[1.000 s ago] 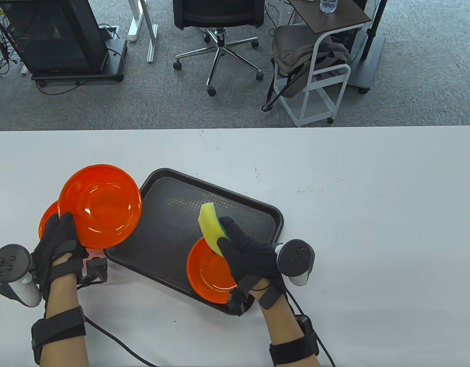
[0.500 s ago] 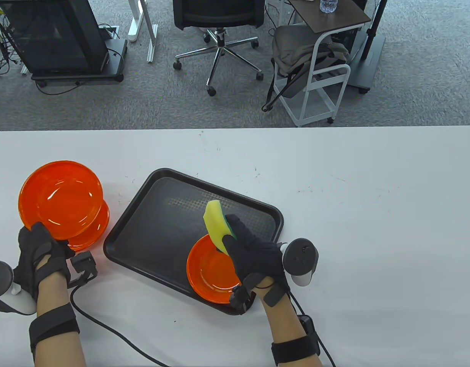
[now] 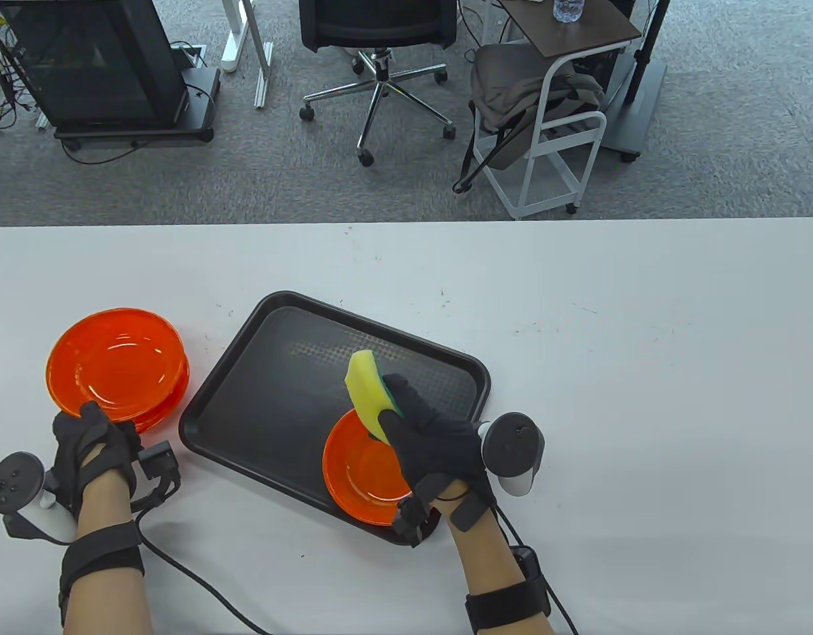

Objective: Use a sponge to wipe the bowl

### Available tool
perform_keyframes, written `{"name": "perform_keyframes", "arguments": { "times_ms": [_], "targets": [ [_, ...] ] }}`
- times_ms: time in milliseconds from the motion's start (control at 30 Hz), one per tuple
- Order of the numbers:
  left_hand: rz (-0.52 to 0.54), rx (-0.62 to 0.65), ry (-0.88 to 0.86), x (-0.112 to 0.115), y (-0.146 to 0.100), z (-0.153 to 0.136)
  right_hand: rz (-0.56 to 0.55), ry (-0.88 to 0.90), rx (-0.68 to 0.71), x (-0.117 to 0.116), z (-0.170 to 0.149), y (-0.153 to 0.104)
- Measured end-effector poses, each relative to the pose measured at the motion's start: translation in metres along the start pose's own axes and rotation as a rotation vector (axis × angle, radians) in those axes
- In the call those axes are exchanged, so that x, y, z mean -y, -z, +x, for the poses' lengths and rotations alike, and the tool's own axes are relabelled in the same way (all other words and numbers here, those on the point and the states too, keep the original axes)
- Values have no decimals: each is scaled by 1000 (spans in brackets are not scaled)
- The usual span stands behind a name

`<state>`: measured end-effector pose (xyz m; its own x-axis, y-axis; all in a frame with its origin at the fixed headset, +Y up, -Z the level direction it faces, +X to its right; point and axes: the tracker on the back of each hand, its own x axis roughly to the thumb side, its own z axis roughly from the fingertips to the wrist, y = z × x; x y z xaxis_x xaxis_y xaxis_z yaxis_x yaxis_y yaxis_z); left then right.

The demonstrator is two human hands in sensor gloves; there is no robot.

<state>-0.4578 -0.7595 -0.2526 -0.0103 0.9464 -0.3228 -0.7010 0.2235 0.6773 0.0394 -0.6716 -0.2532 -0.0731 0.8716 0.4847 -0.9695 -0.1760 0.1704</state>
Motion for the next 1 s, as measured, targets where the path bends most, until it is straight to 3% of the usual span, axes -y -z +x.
{"name": "perform_keyframes", "arguments": {
  "times_ms": [433, 767, 1000],
  "targets": [
    [37, -30, 55, 1, -1, -8, 7, 10, 0, -1, 0, 0],
    [-108, -68, 101, 0, -8, 2, 19, 12, -2, -2, 0, 0],
    [-93, 22, 141, -3, -13, 19, 24, 10, -2, -2, 0, 0]
  ]
}}
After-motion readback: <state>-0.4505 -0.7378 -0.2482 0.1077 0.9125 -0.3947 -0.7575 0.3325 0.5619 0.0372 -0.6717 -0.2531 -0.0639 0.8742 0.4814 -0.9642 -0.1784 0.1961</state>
